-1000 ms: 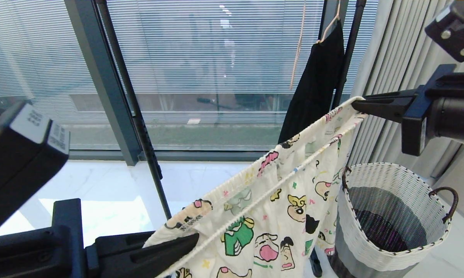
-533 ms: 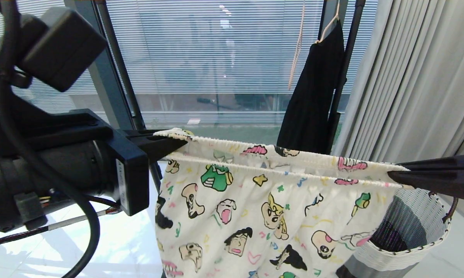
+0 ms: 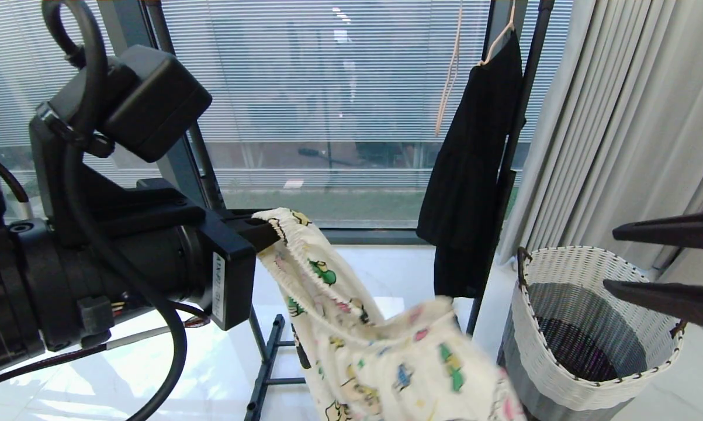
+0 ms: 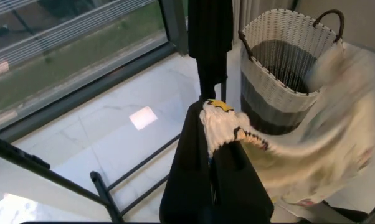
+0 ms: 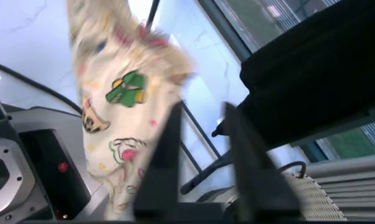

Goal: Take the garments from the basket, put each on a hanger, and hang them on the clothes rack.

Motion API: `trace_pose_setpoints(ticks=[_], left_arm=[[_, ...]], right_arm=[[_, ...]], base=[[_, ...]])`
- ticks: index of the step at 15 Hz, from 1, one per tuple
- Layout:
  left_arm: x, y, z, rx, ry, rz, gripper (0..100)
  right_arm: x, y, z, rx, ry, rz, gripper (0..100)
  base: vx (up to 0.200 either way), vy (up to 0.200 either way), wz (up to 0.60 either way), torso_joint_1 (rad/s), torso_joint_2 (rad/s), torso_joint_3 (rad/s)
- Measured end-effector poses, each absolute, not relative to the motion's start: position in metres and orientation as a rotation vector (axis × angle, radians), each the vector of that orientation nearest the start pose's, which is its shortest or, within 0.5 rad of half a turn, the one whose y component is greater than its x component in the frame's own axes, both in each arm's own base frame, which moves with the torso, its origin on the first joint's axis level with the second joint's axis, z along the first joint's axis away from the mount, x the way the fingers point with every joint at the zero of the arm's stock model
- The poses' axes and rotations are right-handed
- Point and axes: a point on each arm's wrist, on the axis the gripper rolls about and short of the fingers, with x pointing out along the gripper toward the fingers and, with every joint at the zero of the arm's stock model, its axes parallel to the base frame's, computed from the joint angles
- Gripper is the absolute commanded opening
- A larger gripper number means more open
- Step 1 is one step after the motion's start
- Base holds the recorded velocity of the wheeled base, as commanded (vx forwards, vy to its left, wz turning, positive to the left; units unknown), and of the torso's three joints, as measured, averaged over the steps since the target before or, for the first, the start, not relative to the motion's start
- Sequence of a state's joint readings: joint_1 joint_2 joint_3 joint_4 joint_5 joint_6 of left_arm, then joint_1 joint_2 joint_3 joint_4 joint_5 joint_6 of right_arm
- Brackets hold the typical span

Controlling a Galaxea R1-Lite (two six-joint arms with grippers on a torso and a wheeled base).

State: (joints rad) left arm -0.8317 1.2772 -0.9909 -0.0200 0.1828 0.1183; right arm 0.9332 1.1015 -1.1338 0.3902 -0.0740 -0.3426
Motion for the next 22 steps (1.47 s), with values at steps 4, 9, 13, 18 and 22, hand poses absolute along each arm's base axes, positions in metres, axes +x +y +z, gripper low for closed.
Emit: trace_pose_setpoints(ticks=[4, 9, 13, 18, 22], left_arm=[[0.15, -0.12, 0.267, 0.377, 0.314, -0.505, 0], [0.17, -0.055, 0.267, 0.341, 0.396, -0.3, 0], [0.168, -0.027, 0.259, 0.322, 0.433, -0.196, 0], [0.161, -0.024, 0.256, 0.321, 0.433, -0.186, 0], [0.158, -0.023, 0.256, 0.321, 0.427, -0.183, 0]], right_arm=[[0.096, 0.086, 0.312, -0.501, 0.229, 0.613, 100], [0.114, 0.049, 0.29, -0.484, 0.355, 0.251, 100], [0.11, 0.037, 0.272, -0.507, 0.395, 0.102, 100], [0.11, 0.034, 0.269, -0.483, 0.406, 0.073, 100], [0.114, 0.035, 0.27, -0.472, 0.386, 0.066, 100]], base=[[0.0, 0.0, 0.0, 0.0, 0.0, 0.0], [0.0, 0.0, 0.0, 0.0, 0.0, 0.0], [0.0, 0.0, 0.0, 0.0, 0.0, 0.0], [0.0, 0.0, 0.0, 0.018, -0.07, -0.048], [0.0, 0.0, 0.0, 0.131, -0.39, -0.27]])
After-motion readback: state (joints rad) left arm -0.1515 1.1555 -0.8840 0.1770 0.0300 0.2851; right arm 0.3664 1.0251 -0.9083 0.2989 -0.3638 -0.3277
